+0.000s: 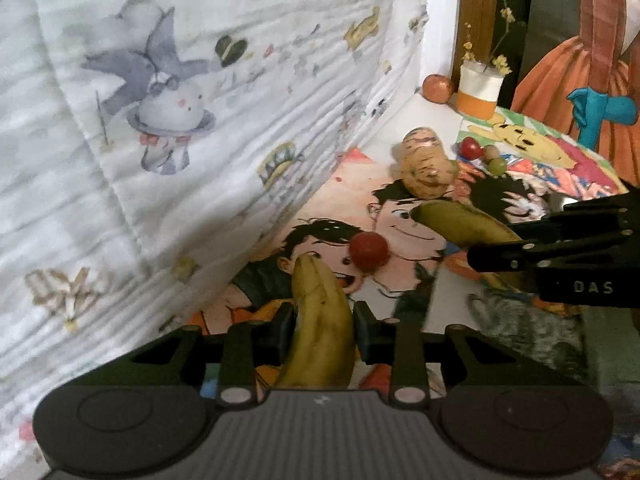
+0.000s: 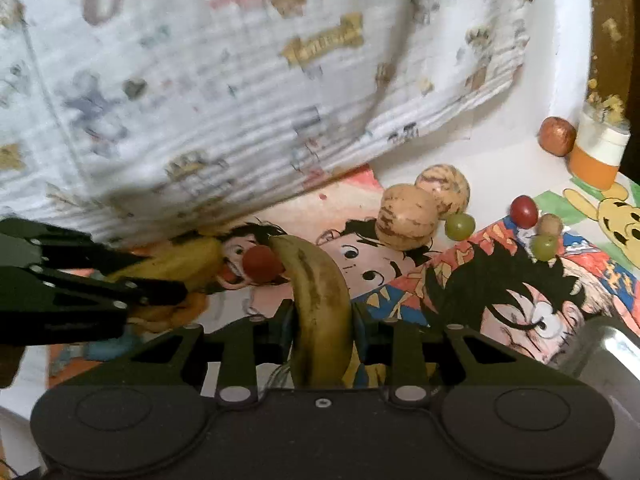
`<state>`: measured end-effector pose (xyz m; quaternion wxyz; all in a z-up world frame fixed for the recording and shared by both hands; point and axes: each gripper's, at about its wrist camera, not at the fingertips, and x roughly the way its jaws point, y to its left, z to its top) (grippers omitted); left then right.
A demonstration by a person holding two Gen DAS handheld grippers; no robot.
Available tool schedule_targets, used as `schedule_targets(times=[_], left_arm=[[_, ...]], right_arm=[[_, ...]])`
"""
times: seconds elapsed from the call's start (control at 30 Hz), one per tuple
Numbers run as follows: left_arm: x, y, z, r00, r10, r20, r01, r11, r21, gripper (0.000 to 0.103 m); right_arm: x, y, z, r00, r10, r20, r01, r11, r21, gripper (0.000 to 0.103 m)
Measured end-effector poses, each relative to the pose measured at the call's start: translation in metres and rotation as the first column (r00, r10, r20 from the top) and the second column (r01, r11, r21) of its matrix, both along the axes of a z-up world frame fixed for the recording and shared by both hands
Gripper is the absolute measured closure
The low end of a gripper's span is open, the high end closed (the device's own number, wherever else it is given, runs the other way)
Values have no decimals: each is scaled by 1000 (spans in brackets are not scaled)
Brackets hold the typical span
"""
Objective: Organize fruits
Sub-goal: 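Carry both bananas to the metal tray and release them there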
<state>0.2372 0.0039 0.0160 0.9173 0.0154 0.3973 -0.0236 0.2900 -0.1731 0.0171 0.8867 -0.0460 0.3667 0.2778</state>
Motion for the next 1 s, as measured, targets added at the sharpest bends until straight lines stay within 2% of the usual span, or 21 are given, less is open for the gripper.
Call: schedule_targets(times=[0.13,0.27,0.5,0.73,1.0], left_arm=[[-10,-13,12,1000,-3,26,3,1000,-16,69],[-15,-34,24,998,-13,64,16,999,-48,69],[-12,-78,31,990,-57,129,75,988,-138,68],[-4,-125,21,978,-134,163,167,963,-210,68],[13,-178,4,953,-256,165,290,928,-234,68]], right_arm=[[-15,-24,18,999,-33,7,33,998,47,71],[-30,-56,36,993,-111,36,107,991,81,71],[-51,-125,50,958,-274,89,263,958,114,71],[-55,-189,32,914,-399,71,388,913,126,71],[-53,-222,2,872,-484,66,479,874,76,71]])
